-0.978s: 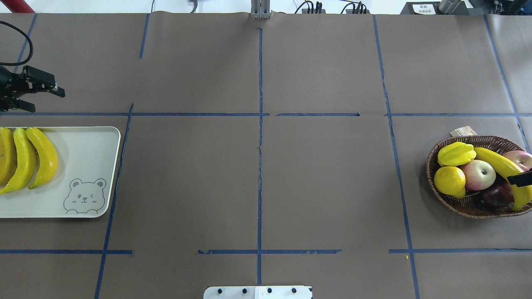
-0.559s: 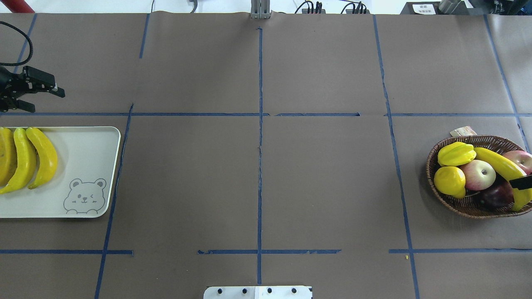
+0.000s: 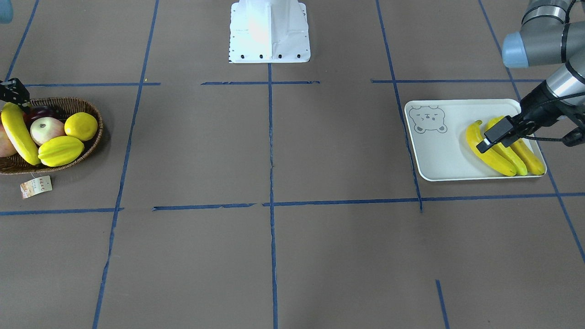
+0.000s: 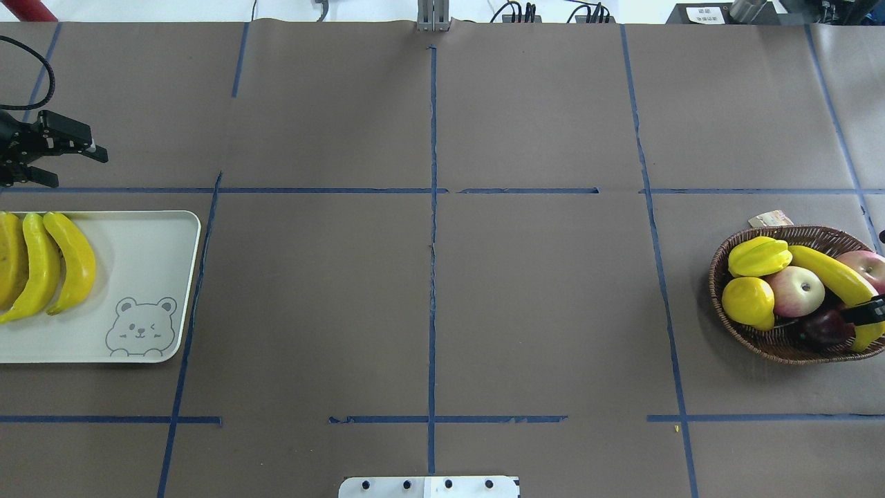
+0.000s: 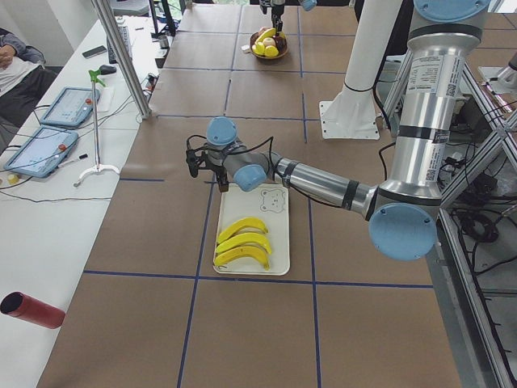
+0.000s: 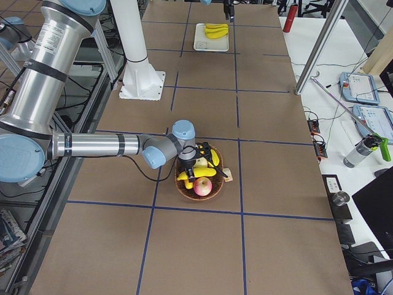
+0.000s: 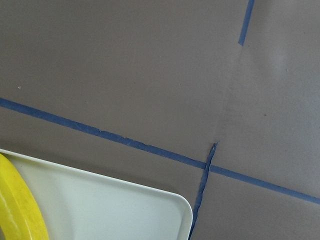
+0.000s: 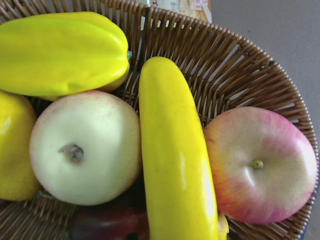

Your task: Transfer all bananas from basket to plate

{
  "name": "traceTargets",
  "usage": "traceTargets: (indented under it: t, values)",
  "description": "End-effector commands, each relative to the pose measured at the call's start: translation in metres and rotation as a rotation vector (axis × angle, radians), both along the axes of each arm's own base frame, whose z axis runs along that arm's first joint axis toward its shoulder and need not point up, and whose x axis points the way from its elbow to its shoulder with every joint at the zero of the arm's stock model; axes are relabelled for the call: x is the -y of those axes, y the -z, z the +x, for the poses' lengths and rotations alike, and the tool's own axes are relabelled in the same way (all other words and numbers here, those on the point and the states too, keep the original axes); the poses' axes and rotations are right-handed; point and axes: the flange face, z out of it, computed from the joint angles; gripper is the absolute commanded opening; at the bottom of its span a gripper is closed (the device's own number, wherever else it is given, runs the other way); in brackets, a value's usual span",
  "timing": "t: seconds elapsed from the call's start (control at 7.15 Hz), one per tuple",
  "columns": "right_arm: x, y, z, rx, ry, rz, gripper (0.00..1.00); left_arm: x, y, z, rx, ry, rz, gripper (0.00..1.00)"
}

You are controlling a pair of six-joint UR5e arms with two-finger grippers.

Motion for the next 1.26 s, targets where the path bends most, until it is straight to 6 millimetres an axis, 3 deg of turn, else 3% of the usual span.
traceTargets:
  t: [0.0, 0.14, 0.28, 0.7, 0.98, 1.12]
  values:
    - [0.001, 0.004, -0.002, 0.007, 0.003, 0.01, 0.11, 0.0, 0.0, 0.0, -0.001, -0.001, -0.002, 1.0]
    - [0.001, 0.012, -0.002, 0.018, 0.004, 0.024, 0.1, 0.001, 0.0, 0.0, -0.001, -0.001, -0.002, 1.0]
    - [0.0, 0.033, 0.0, 0.052, 0.008, 0.043, 0.08, 0.001, 0.0, 0.001, -0.002, -0.002, -0.002, 1.0]
    - [0.007, 0.086, 0.038, 0.128, -0.078, 0.11, 0.07, 0.0, 0.0, 0.004, -0.002, -0.008, -0.002, 1.0]
    - [0.03, 0.115, 0.031, 0.17, -0.088, 0.164, 0.07, 0.003, 0.005, 0.011, -0.007, -0.013, -0.002, 1.0]
    - [0.055, 0.138, 0.018, 0.217, -0.145, 0.15, 0.07, 0.005, 0.011, 0.016, -0.012, -0.02, 0.006, 1.0]
